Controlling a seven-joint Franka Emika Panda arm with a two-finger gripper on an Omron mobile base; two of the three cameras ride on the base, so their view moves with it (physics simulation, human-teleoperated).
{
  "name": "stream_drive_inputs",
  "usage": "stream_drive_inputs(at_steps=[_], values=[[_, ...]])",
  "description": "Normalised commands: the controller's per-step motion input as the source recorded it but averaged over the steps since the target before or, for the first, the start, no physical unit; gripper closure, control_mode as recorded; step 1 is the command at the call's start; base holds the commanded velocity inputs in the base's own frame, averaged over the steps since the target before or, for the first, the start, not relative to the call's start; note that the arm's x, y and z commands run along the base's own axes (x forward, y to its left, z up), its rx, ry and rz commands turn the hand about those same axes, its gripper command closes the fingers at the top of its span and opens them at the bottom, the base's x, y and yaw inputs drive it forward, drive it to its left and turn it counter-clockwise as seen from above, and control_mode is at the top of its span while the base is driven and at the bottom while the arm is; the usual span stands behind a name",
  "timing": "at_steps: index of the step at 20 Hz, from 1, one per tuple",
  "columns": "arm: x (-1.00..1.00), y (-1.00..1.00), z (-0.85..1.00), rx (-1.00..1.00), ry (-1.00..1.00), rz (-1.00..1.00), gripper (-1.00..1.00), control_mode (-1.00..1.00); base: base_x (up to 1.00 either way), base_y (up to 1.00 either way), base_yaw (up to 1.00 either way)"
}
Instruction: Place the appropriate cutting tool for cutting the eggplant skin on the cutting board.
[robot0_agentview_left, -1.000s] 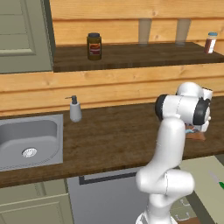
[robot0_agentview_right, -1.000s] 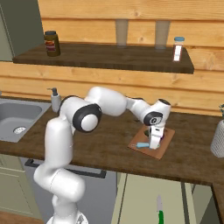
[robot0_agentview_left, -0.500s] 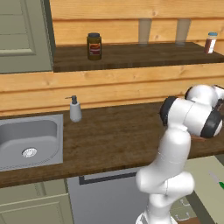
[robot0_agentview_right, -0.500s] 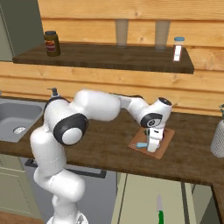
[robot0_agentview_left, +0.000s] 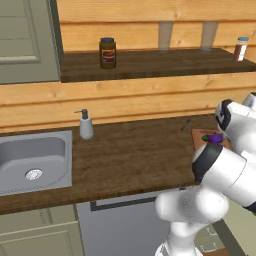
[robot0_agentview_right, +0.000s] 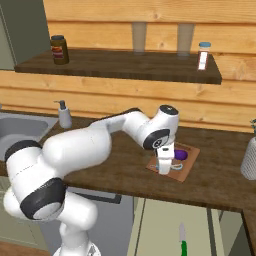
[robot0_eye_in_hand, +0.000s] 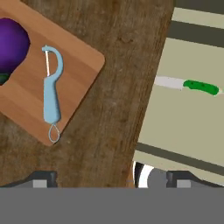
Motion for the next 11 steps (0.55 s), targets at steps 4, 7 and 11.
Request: stream_drive_inputs(at_steps=[4, 7, 11], values=[[-0.95, 0.07, 0.72, -0.15, -0.01, 0.35, -1.00, -1.00, 0.00, 0.00, 0.00], [-0.97, 0.01, 0.55, -0.16, 0.00, 0.42, -1.00, -1.00, 0.00, 0.00, 0.00], [-0.97, 0.00, 0.56, -0.14, 0.00, 0.42, -1.00, -1.00, 0.00, 0.00, 0.00]])
